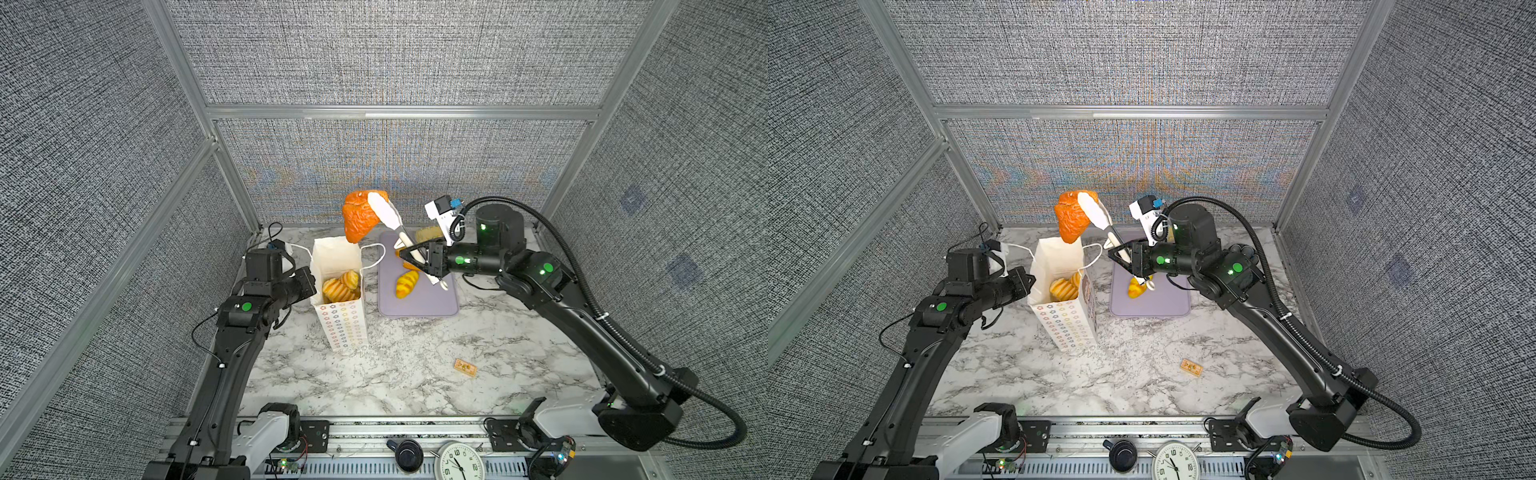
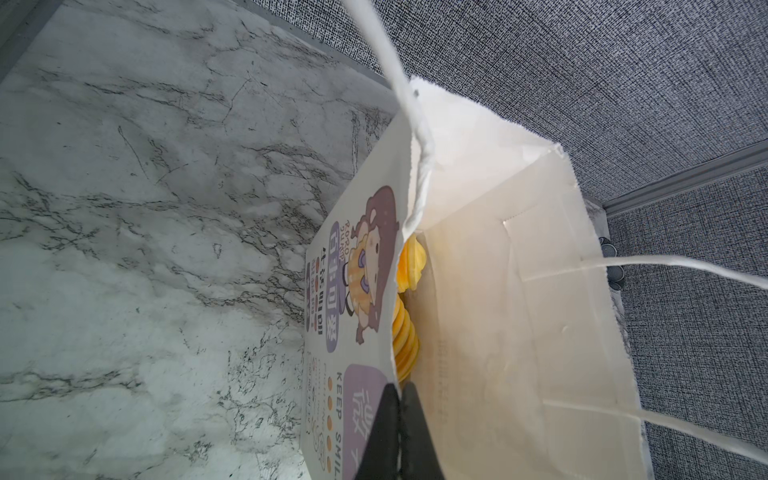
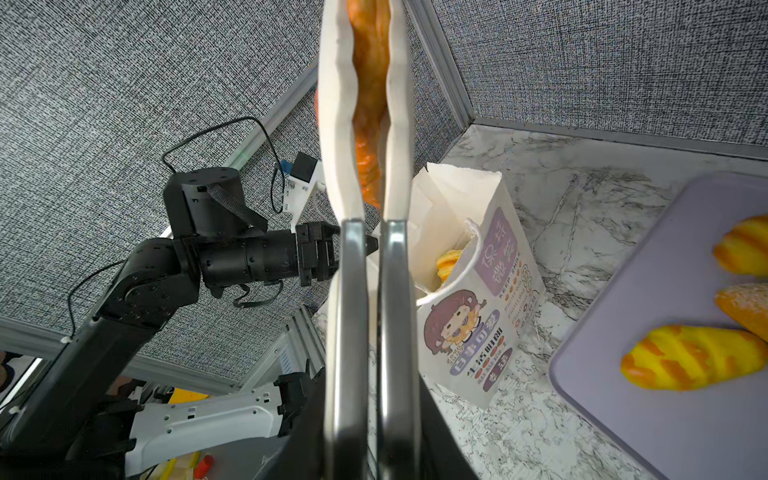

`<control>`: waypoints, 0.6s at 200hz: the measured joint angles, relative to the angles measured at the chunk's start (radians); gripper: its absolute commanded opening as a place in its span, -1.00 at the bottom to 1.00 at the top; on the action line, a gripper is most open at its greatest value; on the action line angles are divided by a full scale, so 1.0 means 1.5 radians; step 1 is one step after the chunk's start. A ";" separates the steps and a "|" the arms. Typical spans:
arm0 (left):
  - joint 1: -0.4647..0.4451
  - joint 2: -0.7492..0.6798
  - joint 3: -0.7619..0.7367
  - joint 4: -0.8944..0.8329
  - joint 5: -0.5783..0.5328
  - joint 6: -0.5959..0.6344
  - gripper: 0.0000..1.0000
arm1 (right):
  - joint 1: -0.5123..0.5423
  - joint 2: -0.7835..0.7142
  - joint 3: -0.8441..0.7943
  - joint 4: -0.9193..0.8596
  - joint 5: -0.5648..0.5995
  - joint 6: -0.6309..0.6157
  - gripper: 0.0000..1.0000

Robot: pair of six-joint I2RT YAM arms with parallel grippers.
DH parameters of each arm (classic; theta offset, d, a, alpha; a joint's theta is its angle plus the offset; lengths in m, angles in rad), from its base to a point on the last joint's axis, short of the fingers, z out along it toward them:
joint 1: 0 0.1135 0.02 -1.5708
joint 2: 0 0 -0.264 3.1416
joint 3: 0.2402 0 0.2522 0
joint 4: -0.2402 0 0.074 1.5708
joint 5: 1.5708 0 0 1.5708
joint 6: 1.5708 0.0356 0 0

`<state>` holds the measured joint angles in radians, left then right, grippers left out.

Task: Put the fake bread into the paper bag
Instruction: 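Swing the tongs with the orange bread over the bag held by the left gripper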

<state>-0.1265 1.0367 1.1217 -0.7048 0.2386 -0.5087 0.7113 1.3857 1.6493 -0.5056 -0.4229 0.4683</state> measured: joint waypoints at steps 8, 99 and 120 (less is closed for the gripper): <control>0.000 0.000 0.000 0.000 0.000 0.000 -0.97 | 0.005 0.006 0.004 -0.007 0.004 -0.005 -0.50; 0.000 0.000 0.000 0.000 0.000 0.000 -0.97 | 0.050 0.076 0.046 -0.081 0.051 -0.045 -0.51; 0.000 0.001 0.000 0.000 0.000 0.000 -0.97 | 0.061 0.090 0.059 -0.102 0.064 -0.055 -0.51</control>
<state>-0.1265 1.0378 1.1217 -0.7044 0.2386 -0.5091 0.8024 1.5208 1.7382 -0.6582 -0.3275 0.3862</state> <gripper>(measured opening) 0.049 0.272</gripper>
